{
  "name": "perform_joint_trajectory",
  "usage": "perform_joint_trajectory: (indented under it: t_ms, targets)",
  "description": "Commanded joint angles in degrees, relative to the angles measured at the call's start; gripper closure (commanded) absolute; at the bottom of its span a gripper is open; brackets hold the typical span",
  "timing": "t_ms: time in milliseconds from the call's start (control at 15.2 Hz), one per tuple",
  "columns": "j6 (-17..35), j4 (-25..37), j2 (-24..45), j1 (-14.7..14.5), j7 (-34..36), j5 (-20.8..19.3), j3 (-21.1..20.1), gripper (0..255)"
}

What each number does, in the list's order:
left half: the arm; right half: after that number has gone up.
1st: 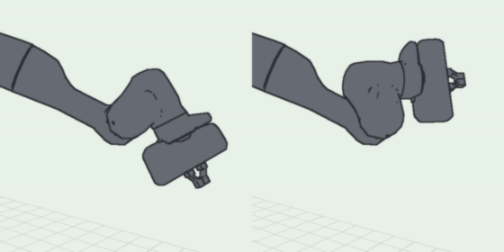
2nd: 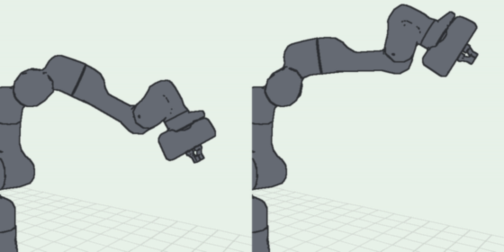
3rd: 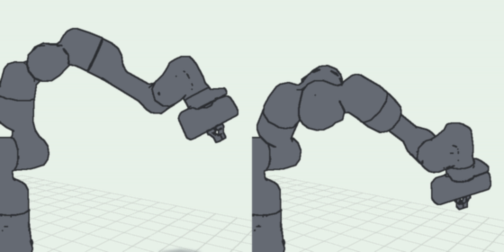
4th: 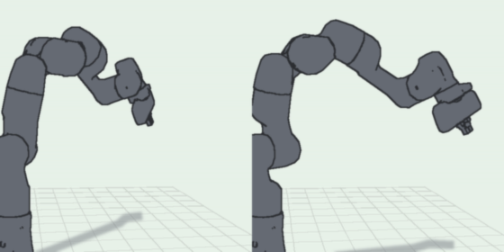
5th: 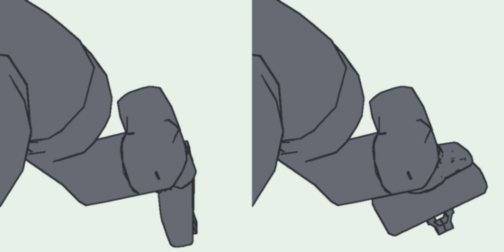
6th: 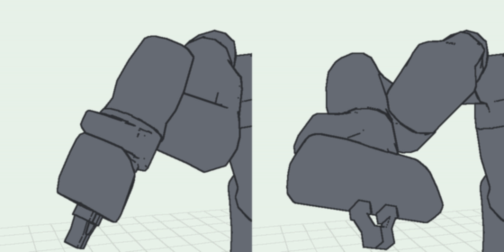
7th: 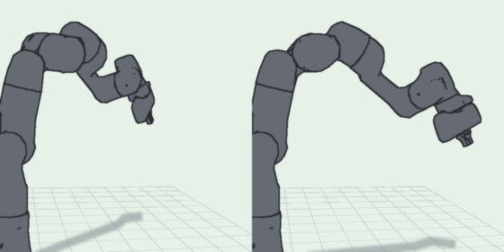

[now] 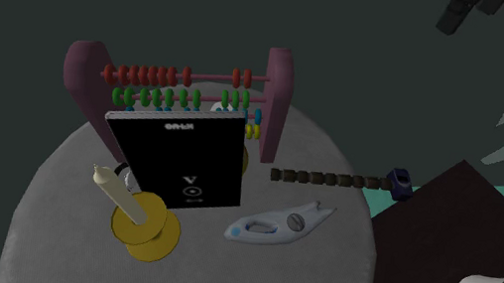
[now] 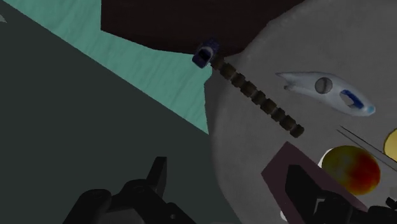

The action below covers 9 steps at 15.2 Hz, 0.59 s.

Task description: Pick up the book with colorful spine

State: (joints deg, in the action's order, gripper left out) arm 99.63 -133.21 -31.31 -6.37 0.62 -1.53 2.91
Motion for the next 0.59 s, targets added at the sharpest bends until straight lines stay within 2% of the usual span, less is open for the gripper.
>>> perform_joint_trajectory:
  t_ms: [0, 528]
  targets:
    - [1.42, 1.98, 3.6, -1.93, -2.65, 0.87, -0.5, 0]
    - [5.57, 9.25, 15.88, -8.49, -12.97, 3.92, -3.26, 0]
